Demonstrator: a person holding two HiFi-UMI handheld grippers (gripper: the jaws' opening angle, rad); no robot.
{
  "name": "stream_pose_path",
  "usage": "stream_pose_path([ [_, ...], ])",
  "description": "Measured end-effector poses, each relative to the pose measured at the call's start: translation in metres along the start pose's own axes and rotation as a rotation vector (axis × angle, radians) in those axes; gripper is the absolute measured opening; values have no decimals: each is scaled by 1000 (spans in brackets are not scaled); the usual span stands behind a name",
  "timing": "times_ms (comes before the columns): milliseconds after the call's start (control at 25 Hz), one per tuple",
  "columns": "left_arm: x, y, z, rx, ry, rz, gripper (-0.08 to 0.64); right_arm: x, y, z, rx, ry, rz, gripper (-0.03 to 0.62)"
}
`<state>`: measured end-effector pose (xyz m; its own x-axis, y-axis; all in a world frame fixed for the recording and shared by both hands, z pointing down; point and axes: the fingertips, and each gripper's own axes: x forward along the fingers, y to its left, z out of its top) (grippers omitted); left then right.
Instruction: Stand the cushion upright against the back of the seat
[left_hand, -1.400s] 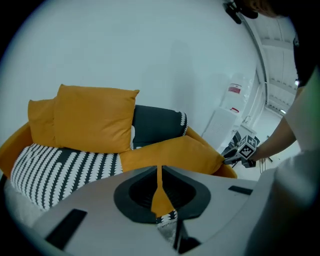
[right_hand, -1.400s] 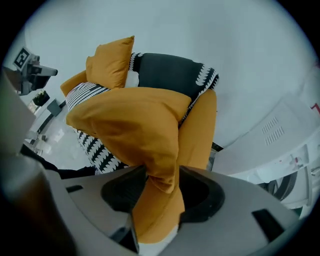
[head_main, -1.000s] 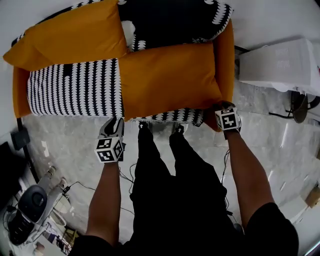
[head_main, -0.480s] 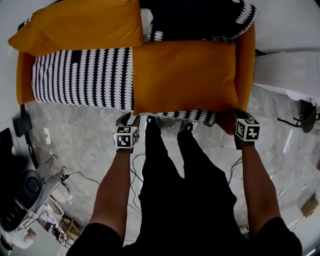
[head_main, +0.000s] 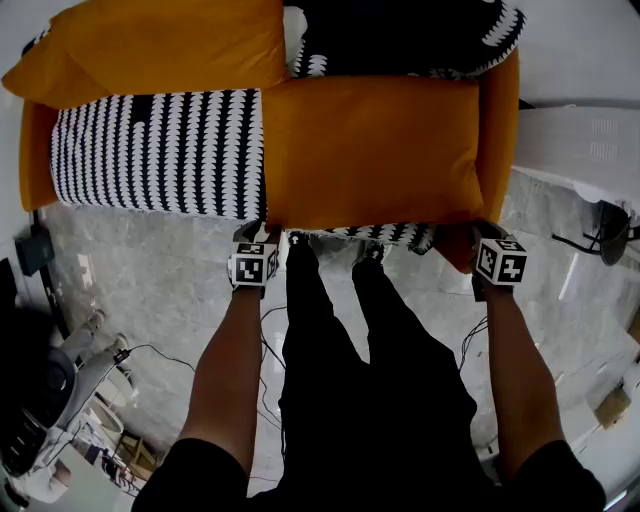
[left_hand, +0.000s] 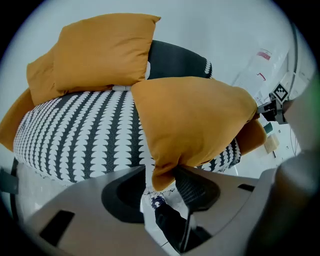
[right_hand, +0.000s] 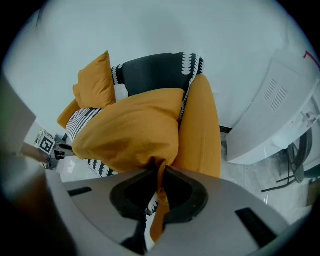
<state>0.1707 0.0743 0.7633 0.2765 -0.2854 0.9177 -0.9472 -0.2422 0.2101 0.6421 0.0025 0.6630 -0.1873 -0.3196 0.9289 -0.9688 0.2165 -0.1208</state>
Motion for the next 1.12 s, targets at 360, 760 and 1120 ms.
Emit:
stream_pose_path([
  [360,-7,-11,13,-14,-22,-139,57,-4,1,8,29,-8,-15,57],
  [760,-65,-21,55,-76,-155,-126,40,-26,-5,35,56,-110,20,54],
  [1120,-132,-23,109,-31,-273,-60,34,-76,0,71,17,-238,97,52],
])
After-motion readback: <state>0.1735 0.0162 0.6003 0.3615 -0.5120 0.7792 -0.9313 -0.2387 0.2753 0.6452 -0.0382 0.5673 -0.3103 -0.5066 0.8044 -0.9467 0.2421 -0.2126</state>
